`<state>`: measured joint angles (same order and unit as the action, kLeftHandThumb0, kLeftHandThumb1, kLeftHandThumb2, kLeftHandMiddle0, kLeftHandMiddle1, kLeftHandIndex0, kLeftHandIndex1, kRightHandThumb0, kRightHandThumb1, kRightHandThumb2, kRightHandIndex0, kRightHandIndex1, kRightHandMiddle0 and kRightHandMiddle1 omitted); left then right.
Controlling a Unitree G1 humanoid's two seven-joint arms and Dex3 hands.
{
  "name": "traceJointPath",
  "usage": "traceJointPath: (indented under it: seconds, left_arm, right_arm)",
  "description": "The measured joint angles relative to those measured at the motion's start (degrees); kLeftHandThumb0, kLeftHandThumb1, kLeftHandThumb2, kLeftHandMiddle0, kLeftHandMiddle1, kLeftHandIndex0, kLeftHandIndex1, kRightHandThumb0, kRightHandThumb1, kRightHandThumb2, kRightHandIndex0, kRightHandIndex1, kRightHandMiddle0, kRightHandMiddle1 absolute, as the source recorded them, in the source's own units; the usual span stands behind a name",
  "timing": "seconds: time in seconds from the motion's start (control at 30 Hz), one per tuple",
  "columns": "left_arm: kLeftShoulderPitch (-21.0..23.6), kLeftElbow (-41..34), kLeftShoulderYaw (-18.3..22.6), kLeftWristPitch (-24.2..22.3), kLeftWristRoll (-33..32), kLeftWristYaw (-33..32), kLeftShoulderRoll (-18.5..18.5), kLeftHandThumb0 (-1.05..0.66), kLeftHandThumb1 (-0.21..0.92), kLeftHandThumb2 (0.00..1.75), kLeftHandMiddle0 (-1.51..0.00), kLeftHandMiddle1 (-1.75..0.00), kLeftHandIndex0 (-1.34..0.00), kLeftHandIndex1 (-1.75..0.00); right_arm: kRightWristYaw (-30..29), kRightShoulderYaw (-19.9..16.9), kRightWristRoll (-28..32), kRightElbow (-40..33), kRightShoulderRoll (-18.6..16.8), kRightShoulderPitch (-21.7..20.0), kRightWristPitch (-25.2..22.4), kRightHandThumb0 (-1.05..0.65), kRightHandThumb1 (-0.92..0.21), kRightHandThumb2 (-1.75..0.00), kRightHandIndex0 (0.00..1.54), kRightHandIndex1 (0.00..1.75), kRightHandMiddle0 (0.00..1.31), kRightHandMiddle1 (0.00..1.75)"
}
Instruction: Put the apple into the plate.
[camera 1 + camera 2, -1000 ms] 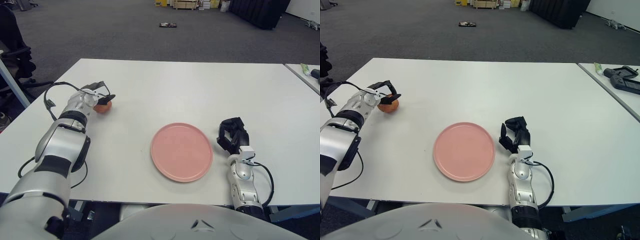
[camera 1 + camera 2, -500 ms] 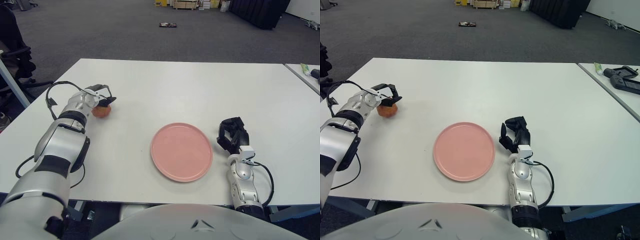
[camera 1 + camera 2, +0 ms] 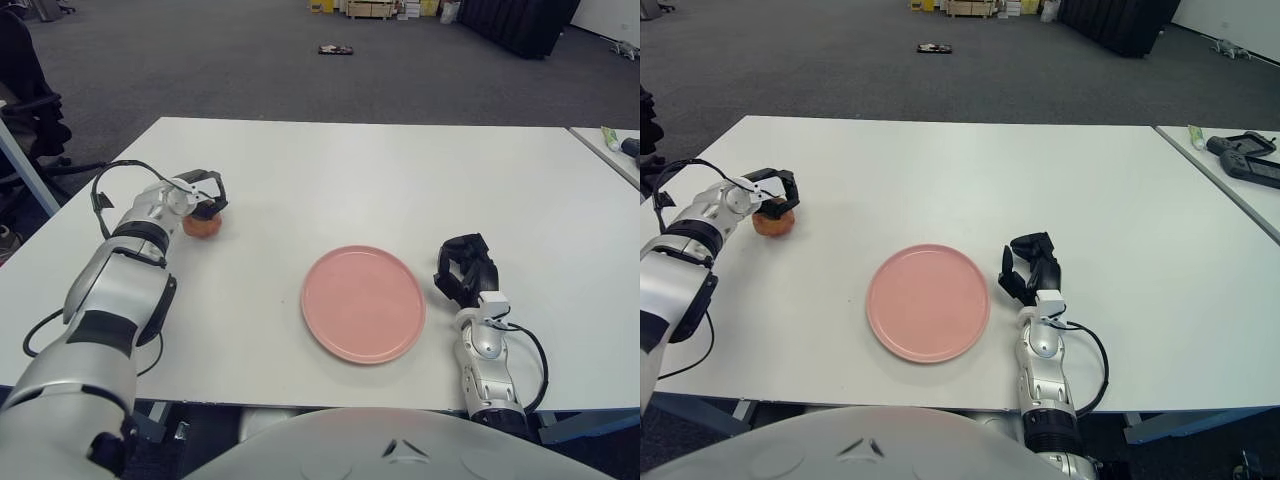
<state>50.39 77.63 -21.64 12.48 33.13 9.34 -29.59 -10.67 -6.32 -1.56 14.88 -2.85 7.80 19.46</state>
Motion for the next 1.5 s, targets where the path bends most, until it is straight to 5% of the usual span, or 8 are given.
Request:
traceJointPath:
  seconds: [0.23,0.37,0.7,1.0,1.5]
  left_arm:
    - [-0.04,-0.63,-0.12,1.44,-0.15,3.14,-0.46,-0.37,0.86,0.61,-0.37,-1.42,-0.23,-1.75]
    - [-0.74,-0.93,0.37,2.3,-1.06,4.32,-0.49,-0.61,0.66,0.89,-0.29,-1.36,-0.05,-1.53]
    - [-5.61,-1.63,2.36,6.26,-3.56,3.08,-1.62,-0.61,0.44,1.08,-0.2,-1.27,0.0,-1.34]
    - [-9.45,-3.99,3.58,10.02,-5.47,1.47,-3.97,-0.65,0.41,1.06,-0.08,-1.23,0.0,-1.19]
    - [-13.92,-4.66,8.64,9.6,-10.86,-3.79,-3.38,-0.67,0.45,0.99,0.0,-1.0,0.0,-0.91]
  right_arm:
    - [-0.27,-0.03,-0.02,-0.74,-0.12,0.0,-0.56,-0.37,-0.73,-0.8,0.52,1.3,0.3,1.75]
    - [-0.42,0.01,-0.05,-1.23,-0.25,0.01,-1.22,-0.37,-0.74,-0.79,0.52,1.31,0.3,1.75]
    - [-0.63,-0.11,-0.02,-2.0,-0.5,0.32,-1.96,-0.37,-0.75,-0.77,0.51,1.31,0.29,1.75]
    - [-0.88,-0.12,-0.03,-2.78,-0.66,0.53,-2.95,-0.37,-0.75,-0.77,0.52,1.32,0.29,1.75]
    - [-1.46,0.01,-0.15,-4.36,-1.07,1.6,-3.76,-0.37,-0.72,-0.81,0.55,1.33,0.31,1.75]
